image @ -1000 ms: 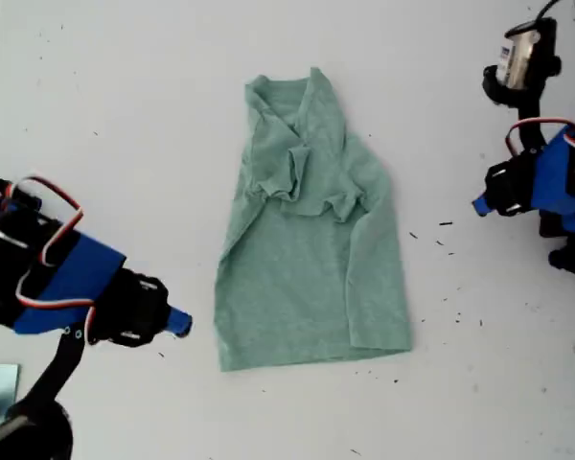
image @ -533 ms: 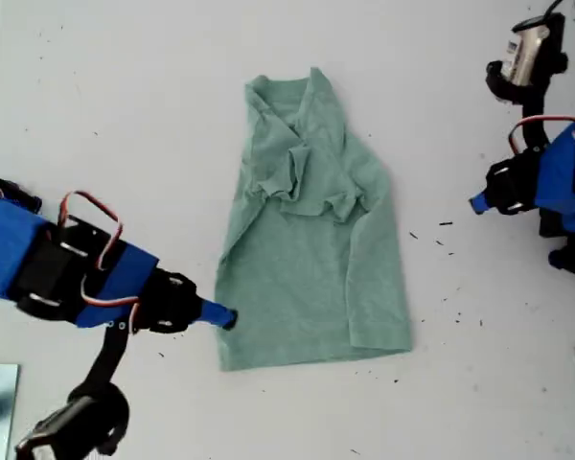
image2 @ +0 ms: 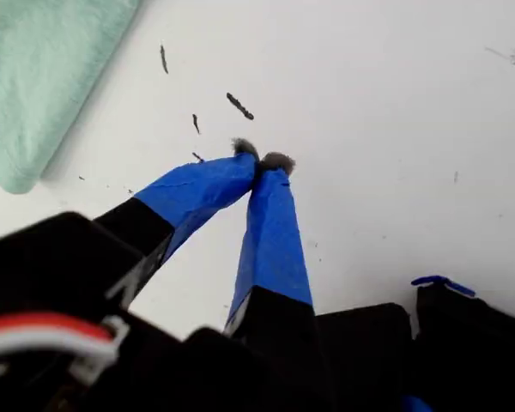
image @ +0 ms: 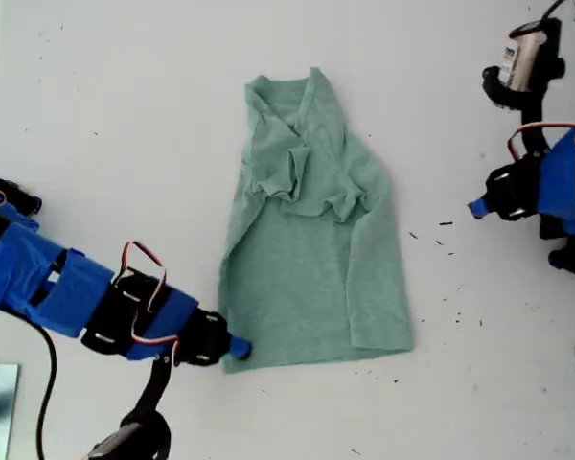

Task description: Fold t shirt

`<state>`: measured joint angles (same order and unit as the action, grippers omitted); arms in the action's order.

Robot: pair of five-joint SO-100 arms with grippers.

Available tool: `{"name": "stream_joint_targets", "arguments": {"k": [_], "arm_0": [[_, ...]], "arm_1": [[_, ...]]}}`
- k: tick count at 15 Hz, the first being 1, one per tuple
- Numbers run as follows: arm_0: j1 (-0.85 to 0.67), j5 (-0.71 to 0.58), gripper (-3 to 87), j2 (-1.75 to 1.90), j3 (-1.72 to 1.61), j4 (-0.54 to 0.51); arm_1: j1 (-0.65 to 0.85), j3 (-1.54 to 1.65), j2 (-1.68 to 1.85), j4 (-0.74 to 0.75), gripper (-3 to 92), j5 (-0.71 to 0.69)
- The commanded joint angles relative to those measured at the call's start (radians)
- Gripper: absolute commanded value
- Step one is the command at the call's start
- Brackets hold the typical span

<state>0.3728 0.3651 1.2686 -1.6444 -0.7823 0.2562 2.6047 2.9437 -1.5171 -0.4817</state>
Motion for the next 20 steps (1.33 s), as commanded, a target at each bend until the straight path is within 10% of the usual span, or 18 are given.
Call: {"name": "stream_joint_targets", "arguments": {"k": [1, 6, 8, 11, 15, 20], "arm_0": [[0.040, 0.020, -0.2, -0.018, -0.005, 0.000], [-0.052, 0.005, -0.2, 0.196, 0.051, -0.356], [-0.106, -0.003, -0.2, 0.287, 0.195, -0.666], [-0.173, -0.117, -0.2, 0.253, 0.428, -0.788], [-0.184, -0.449, -0.2, -0.008, 0.804, -0.508], [-0.206, -0.512, 13.0, -0.419, 0.807, -0.293]], "arm_1": [[-0.025, -0.003, 0.034, -0.011, 1.6, 0.025], [-0.048, 0.002, 0.092, -0.029, 1.6, 0.057], [-0.052, 0.000, 0.114, -0.032, 1.6, 0.061], [-0.058, 0.003, 0.120, -0.032, 1.6, 0.064], [-0.071, 0.008, 0.129, -0.037, 1.6, 0.078], [-0.077, 0.015, 0.172, -0.041, 1.6, 0.097]]}}
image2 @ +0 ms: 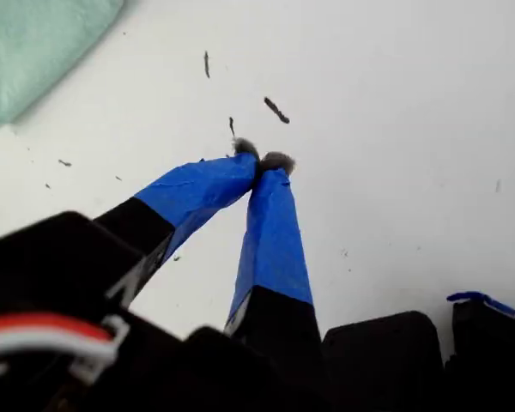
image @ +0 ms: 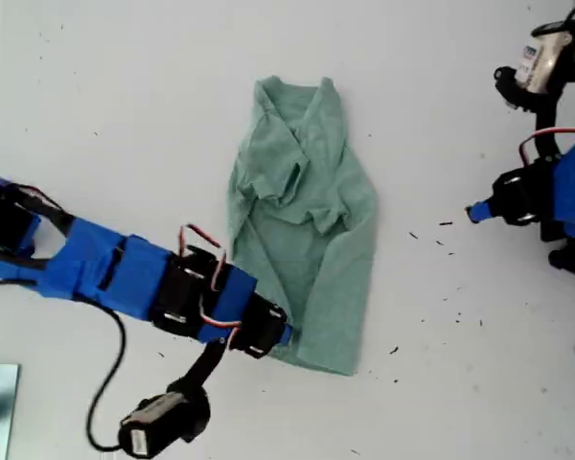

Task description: Fold t shirt

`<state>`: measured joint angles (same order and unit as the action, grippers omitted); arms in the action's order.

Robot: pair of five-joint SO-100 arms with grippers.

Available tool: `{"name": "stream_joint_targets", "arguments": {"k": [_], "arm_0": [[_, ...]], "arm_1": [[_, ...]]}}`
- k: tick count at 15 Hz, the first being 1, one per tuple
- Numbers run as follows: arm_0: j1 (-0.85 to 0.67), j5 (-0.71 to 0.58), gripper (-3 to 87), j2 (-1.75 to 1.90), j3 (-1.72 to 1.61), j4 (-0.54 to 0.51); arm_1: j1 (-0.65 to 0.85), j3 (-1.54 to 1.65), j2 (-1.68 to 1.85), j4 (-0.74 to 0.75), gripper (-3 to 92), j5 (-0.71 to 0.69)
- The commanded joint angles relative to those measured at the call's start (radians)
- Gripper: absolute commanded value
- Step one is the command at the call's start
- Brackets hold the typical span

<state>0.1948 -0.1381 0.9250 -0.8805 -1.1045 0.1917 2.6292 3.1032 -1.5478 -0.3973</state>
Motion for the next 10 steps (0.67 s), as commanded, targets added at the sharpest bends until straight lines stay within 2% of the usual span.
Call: {"name": "stream_joint_targets", "arguments": {"k": [1, 2, 3, 5, 7, 9, 10], "arm_0": [[-0.046, -0.014, 20.6, -0.141, 0.041, 0.026], [-0.055, -0.021, 27.0, -0.117, 0.040, -0.035], [-0.044, -0.029, 29.3, 0.015, 0.035, -0.107], [-0.023, -0.086, 26.2, 0.308, 0.008, -0.146], [-0.011, -0.091, 21.8, 0.515, -0.011, -0.268], [-0.006, -0.014, 19.2, 0.676, -0.094, -0.440], [-0.015, 0.025, 20.2, 0.776, -0.272, -0.446]], "arm_1": [[-0.020, -0.008, 0.017, -0.014, 1.6, 0.021], [-0.026, -0.008, 0.018, -0.017, 1.6, 0.026], [-0.031, -0.006, 0.020, -0.018, 1.6, 0.032], [-0.021, -0.006, 0.025, -0.017, 1.6, 0.028], [-0.020, -0.006, 0.028, -0.017, 1.6, 0.026], [-0.017, -0.006, 0.029, -0.017, 1.6, 0.025], [-0.012, -0.006, 0.035, -0.015, 1.6, 0.026]]}}
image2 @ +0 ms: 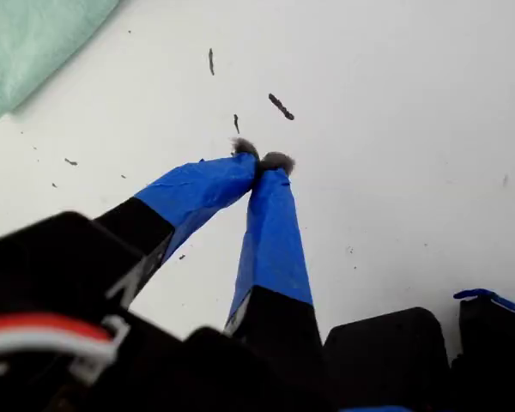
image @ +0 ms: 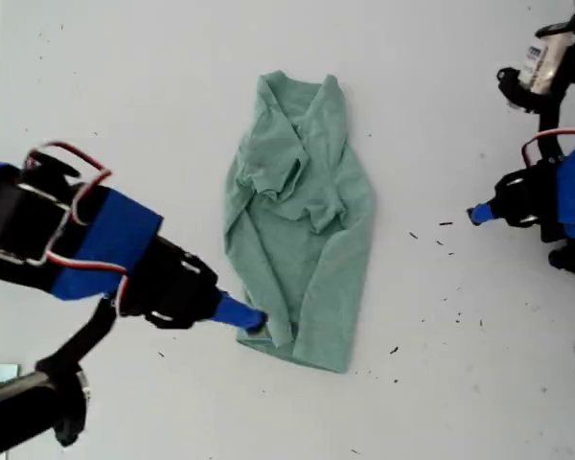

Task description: Fold t shirt

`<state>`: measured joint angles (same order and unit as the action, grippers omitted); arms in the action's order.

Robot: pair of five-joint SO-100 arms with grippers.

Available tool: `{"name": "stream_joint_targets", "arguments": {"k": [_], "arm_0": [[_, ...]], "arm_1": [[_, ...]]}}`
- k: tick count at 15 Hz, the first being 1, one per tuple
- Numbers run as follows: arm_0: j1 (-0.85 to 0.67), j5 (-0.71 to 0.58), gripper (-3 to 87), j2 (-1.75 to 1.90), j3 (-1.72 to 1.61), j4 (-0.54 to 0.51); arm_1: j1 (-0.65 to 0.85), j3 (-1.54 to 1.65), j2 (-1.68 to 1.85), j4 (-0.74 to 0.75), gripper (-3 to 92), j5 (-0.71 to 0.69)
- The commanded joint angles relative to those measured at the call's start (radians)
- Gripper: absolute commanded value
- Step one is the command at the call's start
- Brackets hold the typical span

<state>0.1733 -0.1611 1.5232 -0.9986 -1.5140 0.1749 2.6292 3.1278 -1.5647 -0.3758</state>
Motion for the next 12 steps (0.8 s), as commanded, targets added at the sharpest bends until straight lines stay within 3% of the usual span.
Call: {"name": "stream_joint_targets", "arguments": {"k": [1, 2, 3, 4, 5, 7, 8, 11, 12], "arm_0": [[-0.011, 0.109, 21.5, 0.261, -0.364, -0.025], [-0.035, 0.169, 12.7, 0.360, -0.632, 0.060], [-0.054, 0.219, -0.1, 0.512, -0.953, 0.225], [-0.075, 0.264, -0.1, 0.764, -1.319, 0.451], [-0.092, 0.304, -0.1, 1.051, -1.623, 0.558], [-0.112, 0.328, -0.2, 1.486, -1.904, 0.494], [-0.112, 0.328, -0.2, 1.522, -1.907, 0.491], [-0.078, 0.276, -0.2, 0.997, -1.462, 0.419], [-0.061, 0.232, 5.4, 0.776, -1.206, 0.342]], "arm_1": [[0.005, -0.002, 0.023, 0.005, 2.1, 0.008], [0.009, 0.003, 0.034, 0.008, 2.4, 0.012], [0.017, 0.012, 0.040, 0.008, 1.5, 0.014], [0.020, 0.021, 0.051, 0.008, 1.5, 0.006], [0.020, 0.031, 0.063, 0.011, 1.5, 0.002], [0.031, 0.043, 0.066, 0.018, 1.5, 0.017], [0.035, 0.035, 0.048, 0.014, 1.5, 0.043], [-0.064, -0.268, -0.420, 0.066, 1.5, 0.115], [-0.097, -0.462, -0.615, 0.055, 3.3, 0.124]]}}
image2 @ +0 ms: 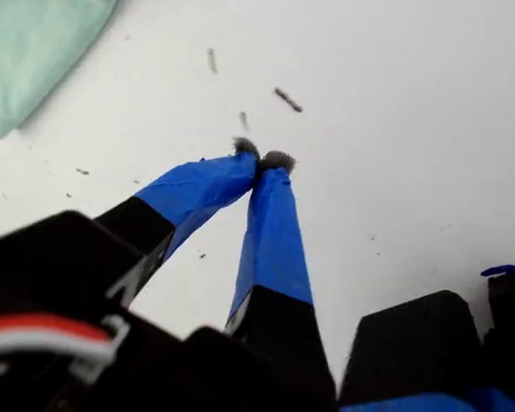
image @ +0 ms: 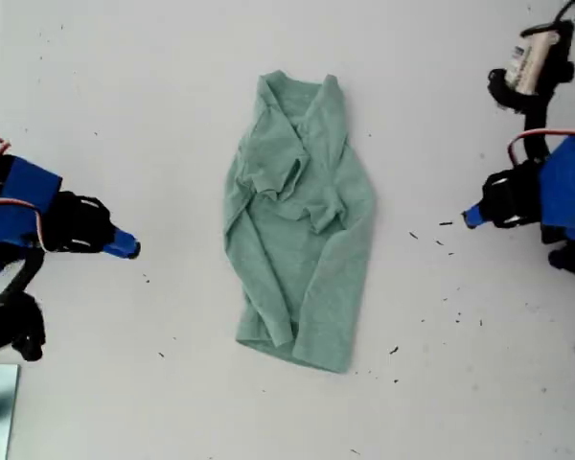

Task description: Fold t shirt

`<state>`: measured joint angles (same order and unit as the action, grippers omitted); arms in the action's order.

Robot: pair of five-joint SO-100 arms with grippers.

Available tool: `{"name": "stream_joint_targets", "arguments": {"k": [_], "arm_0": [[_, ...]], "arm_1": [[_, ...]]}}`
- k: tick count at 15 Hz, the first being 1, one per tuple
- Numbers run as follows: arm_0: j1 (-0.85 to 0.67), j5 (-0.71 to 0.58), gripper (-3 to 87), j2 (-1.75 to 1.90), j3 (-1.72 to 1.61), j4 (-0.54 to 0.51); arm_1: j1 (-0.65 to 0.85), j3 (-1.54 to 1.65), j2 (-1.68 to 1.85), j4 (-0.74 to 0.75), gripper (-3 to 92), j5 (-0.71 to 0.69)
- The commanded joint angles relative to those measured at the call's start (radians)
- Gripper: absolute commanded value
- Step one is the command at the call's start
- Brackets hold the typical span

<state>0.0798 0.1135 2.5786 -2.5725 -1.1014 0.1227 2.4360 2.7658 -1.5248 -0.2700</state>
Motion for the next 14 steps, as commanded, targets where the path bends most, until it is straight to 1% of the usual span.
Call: {"name": "stream_joint_targets", "arguments": {"k": [1, 2, 3, 4, 5, 7, 9, 11, 14], "arm_0": [[0.049, -0.100, 22.7, -0.492, 0.647, -0.163], [0.074, -0.146, 26.8, -0.683, 0.916, -0.258], [0.087, -0.190, 30.2, -0.836, 1.124, -0.321], [0.094, -0.218, 31.4, -0.948, 1.252, -0.339], [0.097, -0.235, 31.9, -1.031, 1.330, -0.336], [0.101, -0.242, 32.8, -1.169, 1.440, -0.330], [0.123, -0.241, 35.9, -1.279, 1.497, -0.319], [0.130, -0.233, 36.1, -1.361, 1.497, -0.316], [0.138, -0.204, 36.1, -1.470, 1.511, -0.284]], "arm_1": [[-0.078, -0.449, -0.407, -0.009, 18.1, 0.034], [-0.124, -0.601, -0.535, -0.025, 32.3, 0.058], [-0.179, -0.738, -0.657, -0.046, 35.0, 0.115], [-0.232, -0.865, -0.784, -0.087, 36.2, 0.186], [-0.279, -0.979, -0.894, -0.127, 37.3, 0.259], [-0.345, -1.131, -1.074, -0.137, 38.5, 0.370], [-0.385, -1.275, -1.256, -0.138, 38.1, 0.428], [-0.411, -1.408, -1.410, -0.132, 37.7, 0.454], [-0.420, -1.407, -1.506, -0.049, 36.1, 0.471]]}}
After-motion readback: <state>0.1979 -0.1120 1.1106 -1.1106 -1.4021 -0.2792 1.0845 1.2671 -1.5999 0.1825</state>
